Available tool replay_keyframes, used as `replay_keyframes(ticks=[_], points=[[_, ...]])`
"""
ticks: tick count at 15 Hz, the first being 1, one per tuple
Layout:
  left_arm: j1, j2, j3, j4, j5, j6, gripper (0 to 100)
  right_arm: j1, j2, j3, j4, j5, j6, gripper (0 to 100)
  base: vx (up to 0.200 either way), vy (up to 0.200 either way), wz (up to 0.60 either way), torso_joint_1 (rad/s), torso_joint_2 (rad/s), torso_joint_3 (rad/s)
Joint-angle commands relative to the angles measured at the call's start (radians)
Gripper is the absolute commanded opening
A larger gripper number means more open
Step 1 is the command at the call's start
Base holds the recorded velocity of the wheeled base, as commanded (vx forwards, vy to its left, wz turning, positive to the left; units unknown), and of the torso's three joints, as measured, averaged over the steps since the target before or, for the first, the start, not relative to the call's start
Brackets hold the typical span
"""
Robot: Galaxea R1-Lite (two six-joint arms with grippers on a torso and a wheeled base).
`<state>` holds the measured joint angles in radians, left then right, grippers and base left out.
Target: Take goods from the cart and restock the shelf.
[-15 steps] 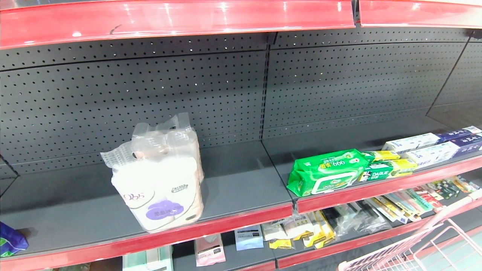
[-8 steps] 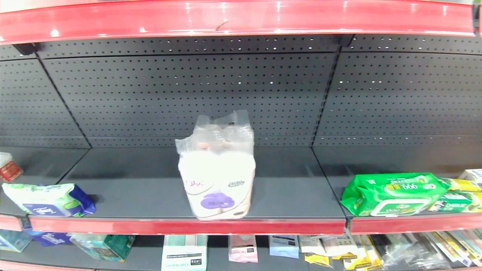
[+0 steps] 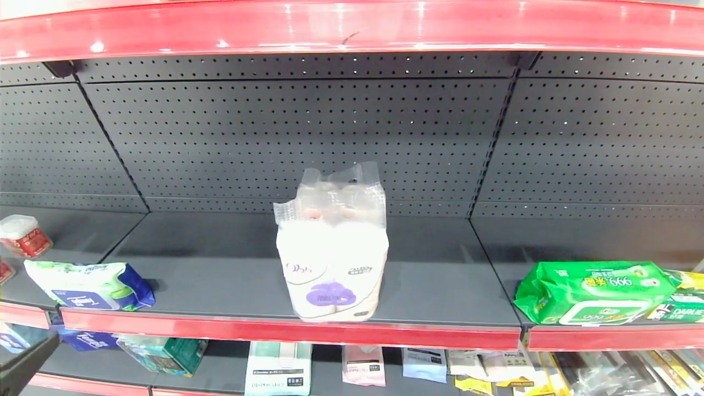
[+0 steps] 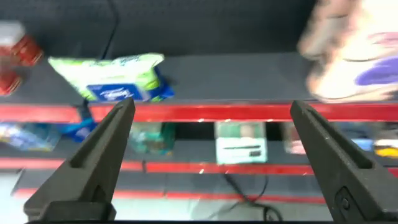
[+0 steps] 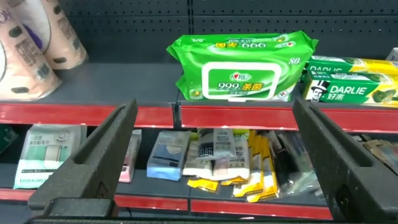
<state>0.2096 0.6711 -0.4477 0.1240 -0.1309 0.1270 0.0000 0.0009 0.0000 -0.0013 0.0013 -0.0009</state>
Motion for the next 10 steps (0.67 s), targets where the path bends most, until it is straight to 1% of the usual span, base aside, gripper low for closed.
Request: replay_keyframes(ticks=[1, 3, 4, 6, 7, 8, 9, 10], points=[[-0.002, 0.331, -0.037, -0.037, 0.122, 0.010, 100, 0.000, 0.001, 0.000, 0.000, 0.000, -0.001, 100, 0.000, 0.000, 0.00, 0.000, 0.00, 0.000], [-0.002, 0.464, -0.037, -0.040, 0.125, 0.011, 100, 0.000, 0.001, 0.000, 0.000, 0.000, -0.002, 100, 0.000, 0.000, 0.00, 0.000, 0.00, 0.000], [-0.015, 0.515, -0.042, -0.040, 0.129, 0.013, 100, 0.000, 0.001, 0.000, 0.000, 0.000, -0.004, 100, 0.000, 0.000, 0.00, 0.000, 0.00, 0.000], [-0.065, 0.601, -0.055, -0.044, 0.132, 0.017, 100, 0.002, 0.001, 0.000, 0.000, 0.000, -0.004, 100, 0.000, 0.000, 0.00, 0.000, 0.00, 0.000], [-0.073, 0.611, -0.055, -0.047, 0.132, 0.016, 100, 0.002, 0.001, 0.000, 0.000, 0.000, -0.004, 100, 0.000, 0.000, 0.00, 0.000, 0.00, 0.000], [-0.113, 0.716, -0.062, -0.165, 0.131, 0.003, 100, 0.000, 0.001, 0.000, 0.000, 0.000, -0.005, 100, 0.000, 0.000, 0.00, 0.000, 0.00, 0.000], [-0.131, 0.782, -0.062, -0.265, 0.131, -0.009, 100, 0.000, 0.001, 0.000, 0.000, 0.000, -0.008, 100, 0.000, 0.000, 0.00, 0.000, 0.00, 0.000], [-0.137, 0.803, -0.062, -0.296, 0.131, -0.015, 100, 0.002, 0.001, 0.000, 0.000, 0.002, -0.010, 100, 0.000, 0.000, 0.00, 0.000, 0.00, 0.000]])
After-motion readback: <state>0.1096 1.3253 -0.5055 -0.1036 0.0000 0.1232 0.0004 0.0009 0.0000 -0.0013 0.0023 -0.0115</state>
